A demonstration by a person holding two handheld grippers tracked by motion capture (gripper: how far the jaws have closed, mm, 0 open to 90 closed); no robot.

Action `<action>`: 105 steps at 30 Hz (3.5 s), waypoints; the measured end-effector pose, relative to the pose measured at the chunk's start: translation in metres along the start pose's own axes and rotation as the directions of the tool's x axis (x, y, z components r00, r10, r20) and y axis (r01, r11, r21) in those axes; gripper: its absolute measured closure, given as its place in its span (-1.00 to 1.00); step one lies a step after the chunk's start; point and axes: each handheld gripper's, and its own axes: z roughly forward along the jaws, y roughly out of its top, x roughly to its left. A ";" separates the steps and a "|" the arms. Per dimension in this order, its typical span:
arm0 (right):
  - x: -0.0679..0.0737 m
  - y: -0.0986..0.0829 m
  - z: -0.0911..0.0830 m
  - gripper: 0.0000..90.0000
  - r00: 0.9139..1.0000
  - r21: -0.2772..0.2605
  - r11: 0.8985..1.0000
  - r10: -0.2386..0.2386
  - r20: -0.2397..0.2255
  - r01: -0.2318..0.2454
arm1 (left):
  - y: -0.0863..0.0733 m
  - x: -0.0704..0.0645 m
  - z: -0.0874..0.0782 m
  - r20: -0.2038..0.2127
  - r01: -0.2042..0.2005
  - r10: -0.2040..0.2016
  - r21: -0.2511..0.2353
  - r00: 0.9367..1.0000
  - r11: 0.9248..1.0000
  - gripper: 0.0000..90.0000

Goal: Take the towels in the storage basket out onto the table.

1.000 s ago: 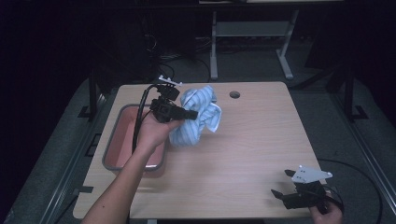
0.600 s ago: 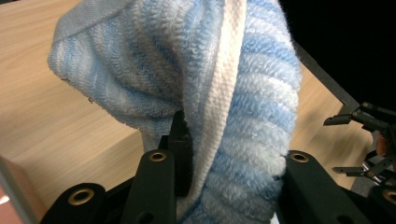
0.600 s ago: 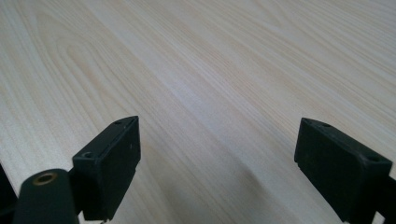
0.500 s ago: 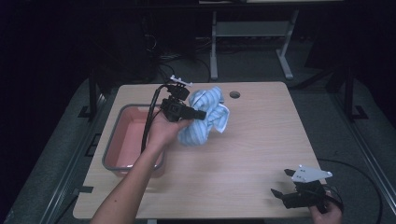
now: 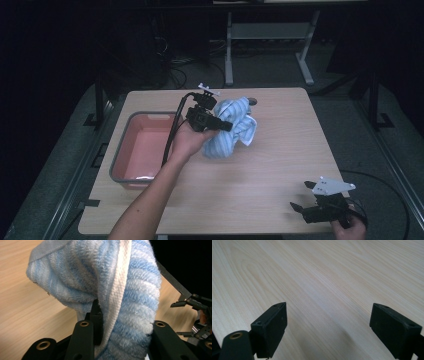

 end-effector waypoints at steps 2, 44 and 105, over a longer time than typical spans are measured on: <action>0.000 0.000 0.000 -0.69 1.000 0.000 1.000 0.000 0.004 0.000 | 0.001 -0.002 0.003 0.005 0.002 -0.002 0.001 1.000 1.000 0.51; 0.000 -0.006 -0.002 -0.69 1.000 -0.018 1.000 0.022 -0.015 -0.022 | 0.000 -0.010 0.095 0.056 0.041 -0.044 0.059 0.997 0.997 0.50; 0.001 -0.002 0.002 -0.69 1.000 -0.015 1.000 0.005 -0.023 -0.005 | -0.034 -0.002 0.152 0.076 0.116 -0.127 0.133 0.989 0.984 -0.12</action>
